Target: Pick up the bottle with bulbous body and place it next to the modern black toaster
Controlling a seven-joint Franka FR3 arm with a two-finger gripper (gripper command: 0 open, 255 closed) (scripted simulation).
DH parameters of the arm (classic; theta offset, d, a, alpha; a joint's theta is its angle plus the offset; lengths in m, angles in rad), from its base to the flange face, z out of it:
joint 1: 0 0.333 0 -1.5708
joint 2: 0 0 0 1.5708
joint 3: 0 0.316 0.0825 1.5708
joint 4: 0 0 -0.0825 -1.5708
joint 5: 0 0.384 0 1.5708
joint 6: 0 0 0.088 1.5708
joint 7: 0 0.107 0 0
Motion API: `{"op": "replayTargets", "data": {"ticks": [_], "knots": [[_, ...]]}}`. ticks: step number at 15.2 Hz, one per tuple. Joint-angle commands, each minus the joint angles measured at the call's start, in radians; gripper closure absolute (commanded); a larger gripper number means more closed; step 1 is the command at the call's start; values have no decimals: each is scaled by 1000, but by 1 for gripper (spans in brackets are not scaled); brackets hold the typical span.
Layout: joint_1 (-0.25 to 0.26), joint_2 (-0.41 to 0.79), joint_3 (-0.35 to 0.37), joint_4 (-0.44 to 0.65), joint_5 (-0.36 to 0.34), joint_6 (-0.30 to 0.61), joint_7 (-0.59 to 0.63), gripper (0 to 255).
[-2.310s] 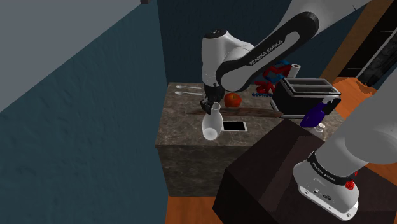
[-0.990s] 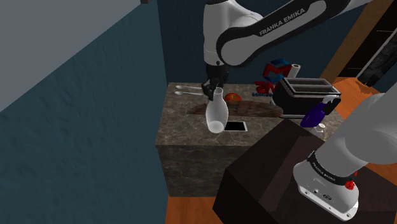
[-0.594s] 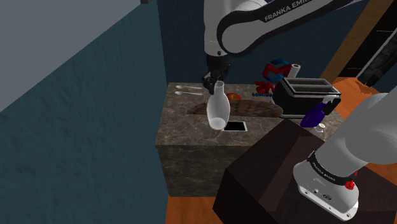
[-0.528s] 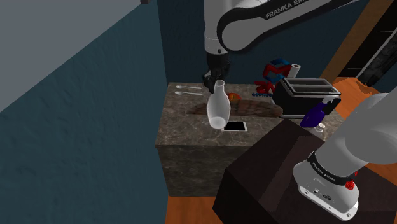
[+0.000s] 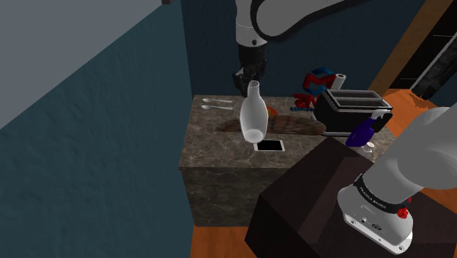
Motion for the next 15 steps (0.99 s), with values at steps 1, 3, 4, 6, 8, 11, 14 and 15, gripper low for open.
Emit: {"op": "replayTargets", "data": {"ticks": [1, 3, 4, 6, 8, 11, 14, 15], "knots": [[1, -12, -1, 16, 4, -27, -4, 255], [0, -18, -3, 37, 6, -54, -9, 255], [0, -21, -3, 47, 7, -67, -11, 255], [0, -27, -4, 69, 9, -94, -14, 255], [0, -31, -5, 92, 10, -121, -18, 255], [0, -36, -7, 127, 12, -161, -23, 255], [-1, -39, -8, 165, 13, -201, -27, 255], [-1, -39, -8, 178, 13, -214, -29, 255]]}}
